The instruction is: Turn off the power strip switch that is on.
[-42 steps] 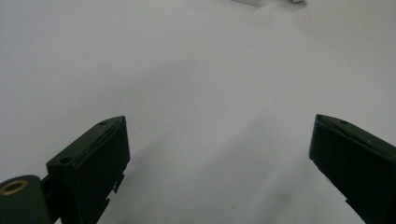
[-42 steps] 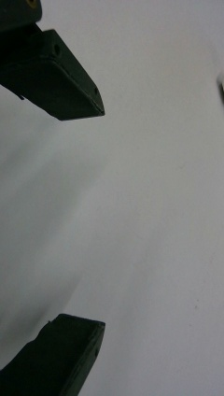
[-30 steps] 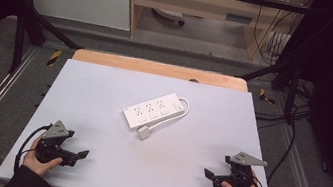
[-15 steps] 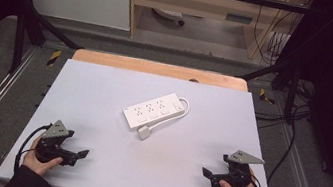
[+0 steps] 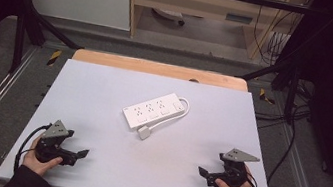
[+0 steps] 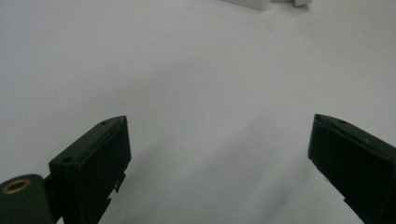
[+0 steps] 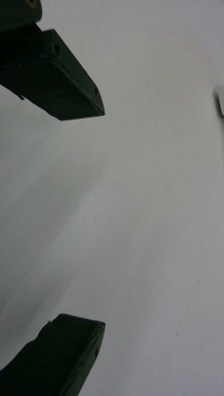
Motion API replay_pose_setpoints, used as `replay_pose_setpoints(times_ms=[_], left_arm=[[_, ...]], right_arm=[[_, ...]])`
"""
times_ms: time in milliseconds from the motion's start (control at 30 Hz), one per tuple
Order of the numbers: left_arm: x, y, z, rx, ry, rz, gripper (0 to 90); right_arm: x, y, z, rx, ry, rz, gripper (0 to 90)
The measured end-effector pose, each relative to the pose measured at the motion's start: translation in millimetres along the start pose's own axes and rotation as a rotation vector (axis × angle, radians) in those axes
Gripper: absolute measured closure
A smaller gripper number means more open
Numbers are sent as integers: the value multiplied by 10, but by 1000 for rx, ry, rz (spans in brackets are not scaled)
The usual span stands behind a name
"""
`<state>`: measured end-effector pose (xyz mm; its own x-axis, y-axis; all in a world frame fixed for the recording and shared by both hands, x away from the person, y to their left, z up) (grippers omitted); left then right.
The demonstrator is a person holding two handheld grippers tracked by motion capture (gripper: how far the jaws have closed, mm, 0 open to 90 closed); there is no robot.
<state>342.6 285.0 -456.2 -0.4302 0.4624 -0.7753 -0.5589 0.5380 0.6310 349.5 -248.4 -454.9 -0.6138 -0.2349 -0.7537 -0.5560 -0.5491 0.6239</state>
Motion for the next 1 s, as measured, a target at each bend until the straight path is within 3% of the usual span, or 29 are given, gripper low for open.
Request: replay_pose_setpoints(times_ms=[1000], left_arm=[[-10,15,-2,-8,-3,-6,57]], right_arm=[[-168,-102,141,-6,18,-7,15]])
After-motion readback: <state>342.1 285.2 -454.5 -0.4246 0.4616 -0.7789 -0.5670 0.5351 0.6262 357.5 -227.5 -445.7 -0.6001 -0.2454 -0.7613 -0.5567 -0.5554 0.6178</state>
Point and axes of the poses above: each handheld gripper's, and its own axes: y roughly backward along the jaws, x roughly out of its underside, z roughly to its left, the point moved 1 cm from there along -y, roughly forward along the jaws, and after that the axes turned 7 degrees about -y, right-handed, at the moved point
